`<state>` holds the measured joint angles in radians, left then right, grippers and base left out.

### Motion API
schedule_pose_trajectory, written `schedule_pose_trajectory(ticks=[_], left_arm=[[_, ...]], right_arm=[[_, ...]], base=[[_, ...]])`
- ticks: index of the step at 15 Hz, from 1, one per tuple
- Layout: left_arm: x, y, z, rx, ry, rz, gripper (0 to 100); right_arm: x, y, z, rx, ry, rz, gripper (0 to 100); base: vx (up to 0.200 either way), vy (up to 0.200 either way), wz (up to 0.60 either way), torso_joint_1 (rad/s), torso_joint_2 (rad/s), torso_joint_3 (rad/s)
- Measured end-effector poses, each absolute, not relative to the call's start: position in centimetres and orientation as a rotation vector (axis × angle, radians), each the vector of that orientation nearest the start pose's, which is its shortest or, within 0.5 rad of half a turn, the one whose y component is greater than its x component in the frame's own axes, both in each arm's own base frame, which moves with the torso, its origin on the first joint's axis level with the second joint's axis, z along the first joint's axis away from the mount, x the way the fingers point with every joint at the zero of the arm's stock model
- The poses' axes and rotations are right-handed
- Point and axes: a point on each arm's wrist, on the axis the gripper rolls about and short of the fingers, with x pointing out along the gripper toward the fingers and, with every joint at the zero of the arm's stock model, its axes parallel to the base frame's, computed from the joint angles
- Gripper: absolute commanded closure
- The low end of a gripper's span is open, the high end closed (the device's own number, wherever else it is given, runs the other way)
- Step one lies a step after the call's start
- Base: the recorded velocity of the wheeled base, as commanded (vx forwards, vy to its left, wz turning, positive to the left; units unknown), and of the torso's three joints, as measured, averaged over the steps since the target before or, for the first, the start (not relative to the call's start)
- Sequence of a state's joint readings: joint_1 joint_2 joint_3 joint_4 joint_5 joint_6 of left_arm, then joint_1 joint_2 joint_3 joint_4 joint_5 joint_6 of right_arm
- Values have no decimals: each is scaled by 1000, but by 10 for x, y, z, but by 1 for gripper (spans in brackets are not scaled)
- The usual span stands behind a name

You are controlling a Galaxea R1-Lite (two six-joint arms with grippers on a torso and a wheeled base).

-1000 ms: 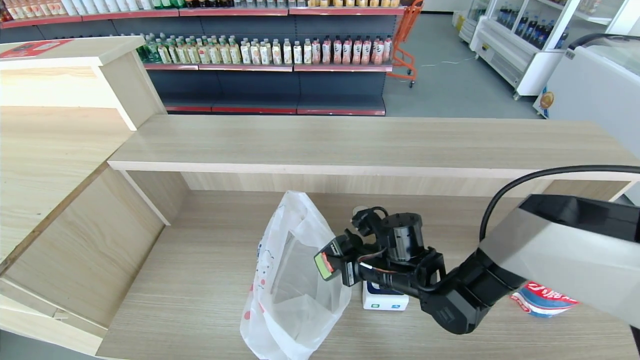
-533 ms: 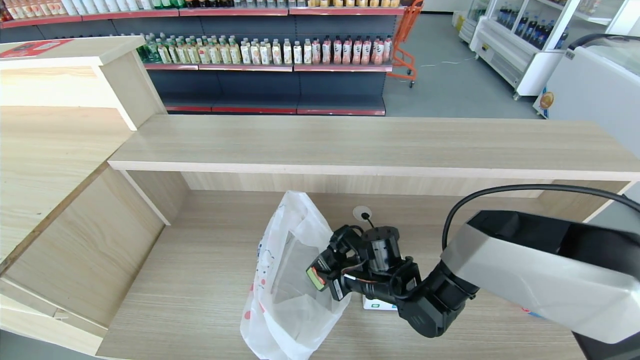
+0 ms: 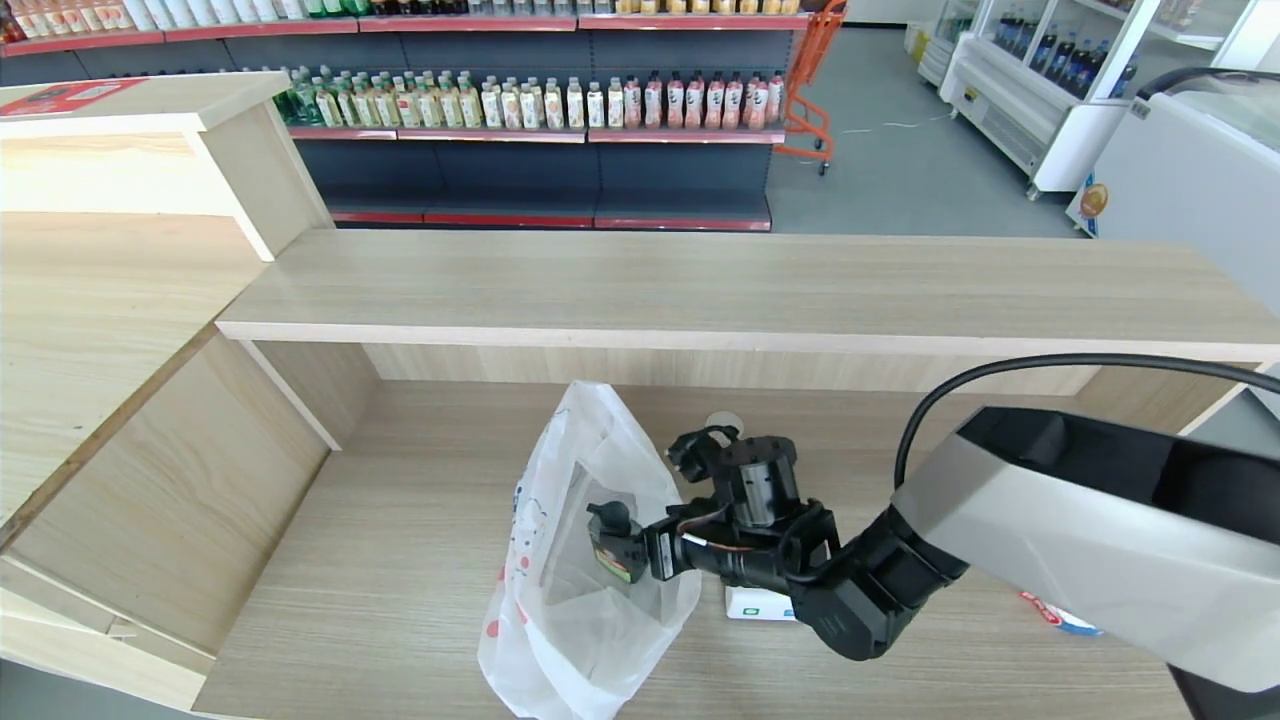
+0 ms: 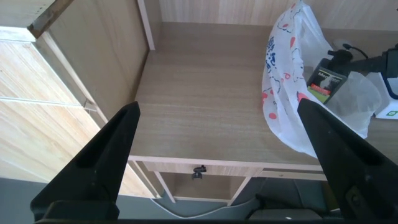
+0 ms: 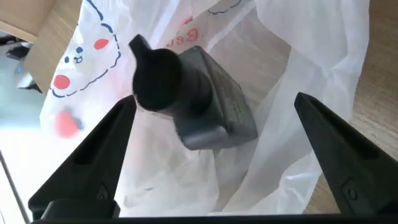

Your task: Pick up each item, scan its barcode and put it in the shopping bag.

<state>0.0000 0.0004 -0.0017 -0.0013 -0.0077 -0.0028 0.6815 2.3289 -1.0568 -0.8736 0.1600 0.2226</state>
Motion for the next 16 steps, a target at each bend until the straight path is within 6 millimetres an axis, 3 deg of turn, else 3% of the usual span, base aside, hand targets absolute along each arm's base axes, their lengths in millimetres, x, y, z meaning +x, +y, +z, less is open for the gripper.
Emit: schedule_pose_trajectory(ticks=[2, 8, 13, 16], left_arm=[[-23, 0, 76, -3, -3, -8, 0], [-23, 0, 76, -3, -3, -8, 0], [-23, 0, 76, -3, -3, -8, 0], [-23, 0, 76, -3, -3, -8, 0]], right_arm=[[323, 255, 45, 204, 579, 715, 0], [302, 168, 86, 372, 653, 533, 0], [246, 104, 145, 413, 667, 375, 0], [208, 57, 164, 450, 645, 214, 0]], base=[[0, 0, 0, 0, 0, 0], [0, 0, 0, 0, 0, 0], [0, 0, 0, 0, 0, 0], [0, 0, 0, 0, 0, 0]])
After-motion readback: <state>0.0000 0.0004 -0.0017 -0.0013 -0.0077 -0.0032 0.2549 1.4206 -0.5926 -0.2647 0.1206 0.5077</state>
